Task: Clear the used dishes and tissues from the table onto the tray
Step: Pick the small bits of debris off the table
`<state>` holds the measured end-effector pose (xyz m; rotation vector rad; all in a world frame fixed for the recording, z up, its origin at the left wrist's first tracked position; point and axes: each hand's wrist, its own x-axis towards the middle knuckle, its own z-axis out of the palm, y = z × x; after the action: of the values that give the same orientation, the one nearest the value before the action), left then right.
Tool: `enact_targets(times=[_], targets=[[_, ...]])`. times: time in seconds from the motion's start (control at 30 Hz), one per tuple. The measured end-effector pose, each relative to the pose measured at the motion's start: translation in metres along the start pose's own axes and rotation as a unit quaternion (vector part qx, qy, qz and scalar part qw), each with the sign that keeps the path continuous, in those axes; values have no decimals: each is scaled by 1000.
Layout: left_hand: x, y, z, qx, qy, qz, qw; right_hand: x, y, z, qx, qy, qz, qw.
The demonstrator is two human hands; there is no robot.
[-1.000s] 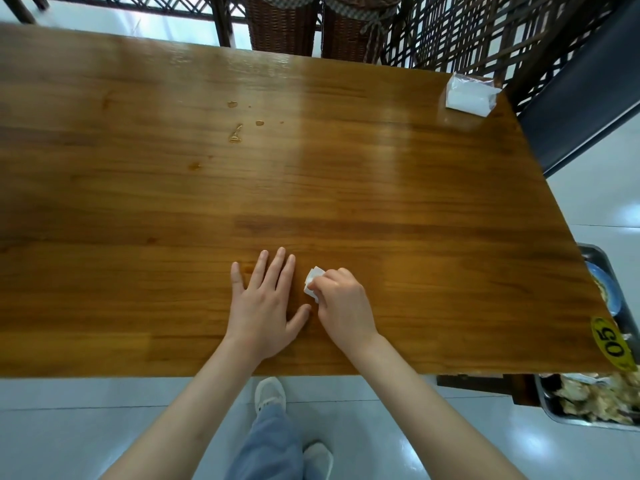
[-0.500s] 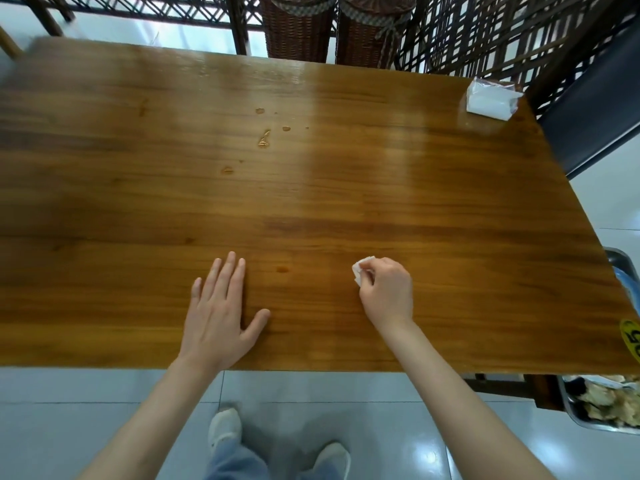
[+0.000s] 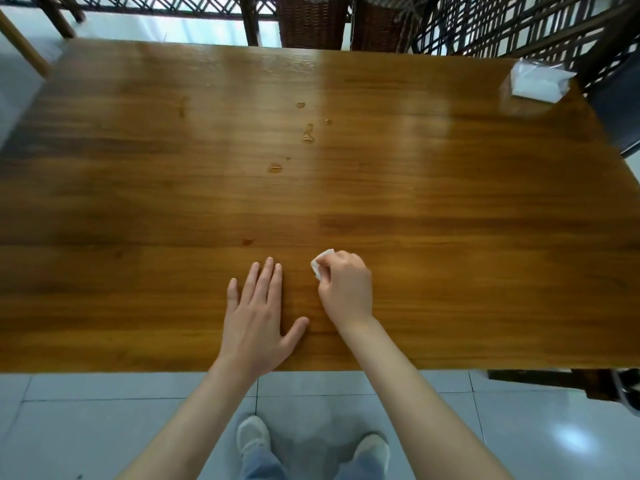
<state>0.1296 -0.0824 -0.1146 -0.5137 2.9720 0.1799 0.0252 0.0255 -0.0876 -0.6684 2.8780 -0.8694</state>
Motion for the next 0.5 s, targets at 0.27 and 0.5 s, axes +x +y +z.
enact_targets(times=[0.27, 0.5], targets=[[-1, -3, -2, -21, 0, 14, 1000, 7, 12, -17, 29, 25, 18, 999], [0, -46, -14, -56, 30, 0, 998, 9, 31, -16, -45, 50, 128, 990]])
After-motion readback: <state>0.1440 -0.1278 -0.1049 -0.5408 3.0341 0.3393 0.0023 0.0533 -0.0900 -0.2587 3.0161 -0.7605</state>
